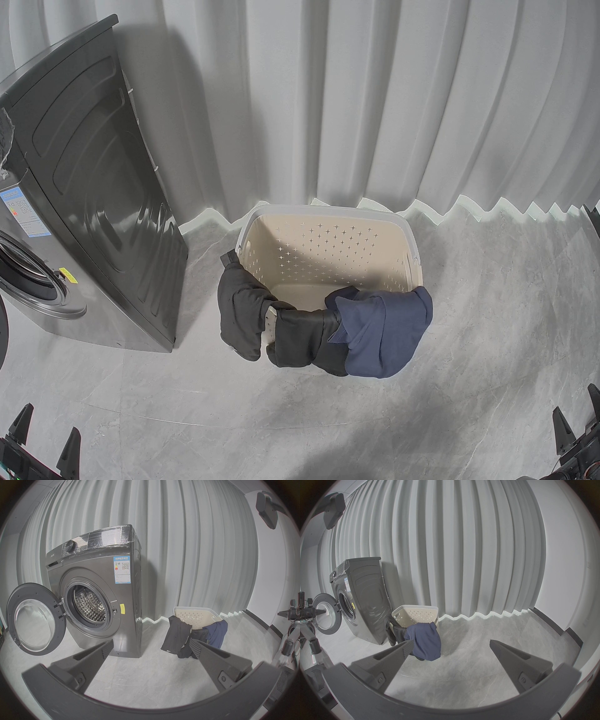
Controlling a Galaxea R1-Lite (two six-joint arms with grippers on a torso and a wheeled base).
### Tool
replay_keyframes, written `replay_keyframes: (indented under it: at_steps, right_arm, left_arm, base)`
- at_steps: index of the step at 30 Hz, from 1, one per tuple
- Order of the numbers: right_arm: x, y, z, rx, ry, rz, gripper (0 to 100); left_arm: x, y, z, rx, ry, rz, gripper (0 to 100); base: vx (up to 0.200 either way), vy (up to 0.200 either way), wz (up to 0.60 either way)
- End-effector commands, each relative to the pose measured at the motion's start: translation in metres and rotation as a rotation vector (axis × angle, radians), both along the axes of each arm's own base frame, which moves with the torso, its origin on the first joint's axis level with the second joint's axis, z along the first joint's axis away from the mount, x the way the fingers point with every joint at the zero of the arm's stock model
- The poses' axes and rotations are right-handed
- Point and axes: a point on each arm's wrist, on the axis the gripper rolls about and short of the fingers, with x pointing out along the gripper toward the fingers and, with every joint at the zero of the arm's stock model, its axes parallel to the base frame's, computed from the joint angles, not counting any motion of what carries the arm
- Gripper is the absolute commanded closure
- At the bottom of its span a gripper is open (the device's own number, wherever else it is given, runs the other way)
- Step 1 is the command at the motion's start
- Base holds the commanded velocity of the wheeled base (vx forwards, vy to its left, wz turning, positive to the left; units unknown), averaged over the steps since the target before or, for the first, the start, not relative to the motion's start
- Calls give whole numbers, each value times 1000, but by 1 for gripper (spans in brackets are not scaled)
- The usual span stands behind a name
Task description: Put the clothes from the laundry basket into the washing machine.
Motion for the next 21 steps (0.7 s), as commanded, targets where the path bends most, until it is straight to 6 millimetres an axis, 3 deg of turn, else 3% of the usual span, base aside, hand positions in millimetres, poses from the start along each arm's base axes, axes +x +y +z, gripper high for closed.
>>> replay_keyframes:
  at_steps: [1, 11, 21]
  right_arm:
    - [0, 0, -4, 0, 2, -1, 0]
    - [0, 0, -4, 1, 0, -1, 0]
    - [0, 0, -4, 0, 2, 1, 0]
  left_arm:
    - [0, 0, -5, -1, -2, 1, 0]
    - [0, 0, -5, -1, 0, 1, 0]
    - [0, 0, -5, -3, 0, 1, 0]
  base:
    - [0, 0, 0]
    - [0, 0, 0]
    - [180, 0, 0]
